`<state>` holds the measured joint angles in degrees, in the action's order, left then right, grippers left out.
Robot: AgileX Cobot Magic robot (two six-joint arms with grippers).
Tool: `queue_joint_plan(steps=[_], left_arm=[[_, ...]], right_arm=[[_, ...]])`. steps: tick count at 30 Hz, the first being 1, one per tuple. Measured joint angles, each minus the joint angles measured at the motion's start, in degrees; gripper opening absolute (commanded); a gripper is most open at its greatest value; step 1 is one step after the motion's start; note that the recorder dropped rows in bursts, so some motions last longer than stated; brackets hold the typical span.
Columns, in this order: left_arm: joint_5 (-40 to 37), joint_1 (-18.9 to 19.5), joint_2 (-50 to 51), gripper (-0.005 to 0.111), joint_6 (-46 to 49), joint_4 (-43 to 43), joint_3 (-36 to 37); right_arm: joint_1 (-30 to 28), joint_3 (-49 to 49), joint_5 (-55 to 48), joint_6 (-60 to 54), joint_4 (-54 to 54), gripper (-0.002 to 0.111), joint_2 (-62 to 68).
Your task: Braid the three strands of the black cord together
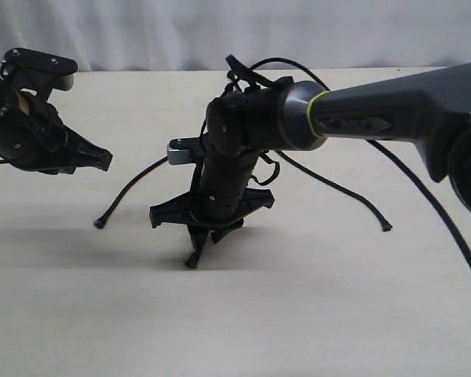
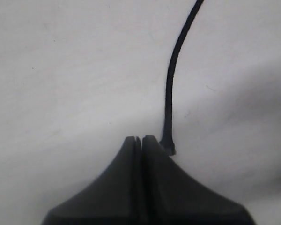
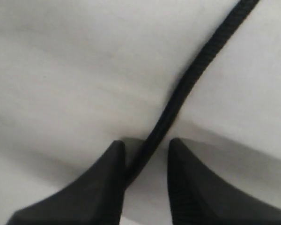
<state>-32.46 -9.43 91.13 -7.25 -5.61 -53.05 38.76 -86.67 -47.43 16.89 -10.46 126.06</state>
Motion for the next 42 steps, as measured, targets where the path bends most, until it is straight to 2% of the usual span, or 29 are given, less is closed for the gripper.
queue_joint_plan(steps=[7,12,14,19,22,35,37,39,40,42], left_arm=[[1.42,0.0,0.24,0.0,1.78,-0.67,0.0],[1.55,0.0,2.0,0.001,2.51,-2.12,0.0],[2.05,-0.14,3.06,0.006,2.62,-2.24,0.0],[5.0,-1.94,7.16,0.034,3.84,-2.24,0.0],[7.39,-3.54,10.2,0.039,4.18,-2.24,0.0],[12.9,-4.52,19.58,0.038,2.51,-4.15,-0.26],[14.07,-4.52,20.34,0.027,2.42,-4.23,-0.62],[14.6,-4.52,20.88,0.007,2.2,-4.23,-0.94],[14.6,-4.52,21.03,0.0,2.2,-4.04,-1.14],[14.34,-4.65,21.38,0.0,2.11,-2.67,-1.27]], right_arm=[[-0.74,-0.16,-2.62,-1.66,1.2,0.004,0.09],[-4.98,0.1,-4.39,-2.38,1.09,0.004,-1.6],[-7.67,0.1,-4.39,-2.83,1.25,0.004,-3.2],[-12.87,0.1,-4.63,-3.91,1.48,0.004,-5.69],[-13.65,0.1,-4.96,-4.27,1.48,0.004,-5.81],[-13.76,0.1,-4.58,-5.25,0.71,0.004,-5.81],[-13.76,0.1,-4.58,-5.25,0.63,0.004,-5.81],[-13.76,0.1,-4.58,-5.25,0.29,0.004,-5.81],[-13.76,0.1,-4.58,-5.45,0.12,0.004,-5.81],[-13.76,0.1,-4.58,-5.91,-0.67,0.004,-5.81]])
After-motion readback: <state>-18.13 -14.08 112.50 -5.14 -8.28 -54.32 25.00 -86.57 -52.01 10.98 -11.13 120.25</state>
